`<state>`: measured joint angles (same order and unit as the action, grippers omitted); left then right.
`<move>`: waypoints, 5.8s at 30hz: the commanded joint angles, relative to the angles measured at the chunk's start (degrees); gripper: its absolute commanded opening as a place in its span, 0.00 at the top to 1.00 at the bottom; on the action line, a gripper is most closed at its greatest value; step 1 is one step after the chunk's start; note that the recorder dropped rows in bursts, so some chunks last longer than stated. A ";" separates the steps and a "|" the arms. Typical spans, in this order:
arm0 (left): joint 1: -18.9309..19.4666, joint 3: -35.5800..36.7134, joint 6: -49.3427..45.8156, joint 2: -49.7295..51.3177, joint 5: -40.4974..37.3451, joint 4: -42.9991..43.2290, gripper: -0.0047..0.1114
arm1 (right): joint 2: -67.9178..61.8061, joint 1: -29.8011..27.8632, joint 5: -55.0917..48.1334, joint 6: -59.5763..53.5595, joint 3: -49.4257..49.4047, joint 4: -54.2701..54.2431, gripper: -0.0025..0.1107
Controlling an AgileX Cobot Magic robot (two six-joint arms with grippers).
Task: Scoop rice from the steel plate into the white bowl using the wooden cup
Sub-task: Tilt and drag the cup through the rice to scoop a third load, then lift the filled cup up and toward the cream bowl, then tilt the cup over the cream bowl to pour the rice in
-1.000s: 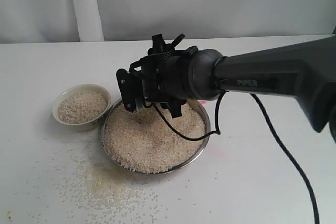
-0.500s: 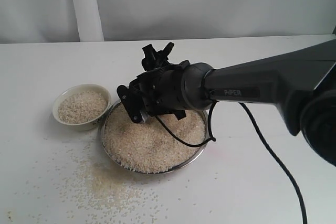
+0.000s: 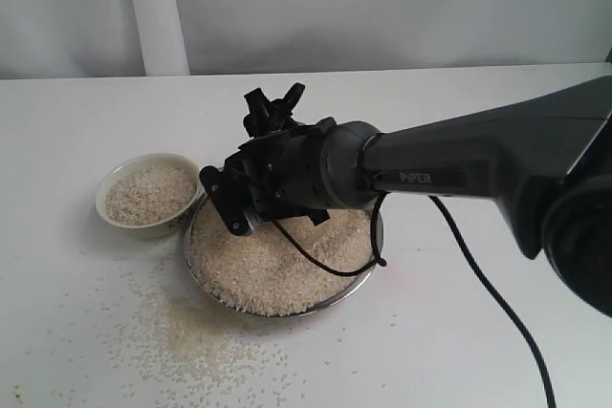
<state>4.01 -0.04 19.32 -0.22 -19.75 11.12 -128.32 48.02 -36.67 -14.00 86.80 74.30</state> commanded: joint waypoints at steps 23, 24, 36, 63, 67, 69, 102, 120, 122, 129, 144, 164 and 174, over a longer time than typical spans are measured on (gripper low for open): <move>-0.26 0.04 0.13 0.22 0.39 0.15 0.96 | -0.10 6.07 -1.08 -8.30 -0.01 -10.64 0.98; -0.26 0.04 0.13 0.22 0.39 0.15 0.96 | -0.10 6.20 -1.35 -8.30 -0.01 -10.95 0.98; -0.26 0.04 0.13 0.22 0.39 0.15 0.96 | 2.06 6.54 -1.69 -12.75 -0.01 -19.28 0.98; -0.26 0.04 0.13 0.22 0.39 0.15 0.96 | 2.89 1.13 -0.59 -19.96 -0.01 -47.60 0.98; -0.26 0.04 0.13 0.22 0.39 0.15 0.96 | 2.89 -0.15 0.21 -20.62 -0.01 -53.20 0.98; -0.26 0.04 0.13 0.22 0.39 0.15 0.96 | 2.89 -0.62 0.46 -21.82 -0.01 -55.54 0.98; -0.26 0.04 0.13 0.22 0.39 0.15 0.96 | 6.90 -6.95 9.52 -23.56 -2.89 -73.97 0.98; -0.26 0.04 0.13 0.22 0.39 0.15 0.96 | 14.82 -7.94 31.62 -22.92 -18.95 -82.44 0.98; -0.26 0.04 0.13 0.22 0.39 0.15 0.96 | 16.20 -7.94 31.63 -23.34 -18.68 -82.44 0.98; -0.26 0.04 0.13 0.22 0.39 0.15 0.96 | 16.80 -7.45 15.21 -23.34 -6.97 -72.67 0.98; -0.26 0.04 0.13 0.22 0.39 0.15 0.96 | 0.43 0.80 -3.49 -24.85 29.47 -52.98 0.98; -0.26 0.04 0.13 0.22 0.39 0.15 0.96 | -8.53 5.98 0.06 -27.80 33.97 -24.33 0.98; -0.26 0.04 0.13 0.22 0.39 0.15 0.96 | -9.84 6.79 1.27 -27.64 33.97 -20.71 0.98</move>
<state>4.01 -0.04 19.32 -0.22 -19.75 11.12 -138.30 54.79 -35.95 -42.00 120.36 52.42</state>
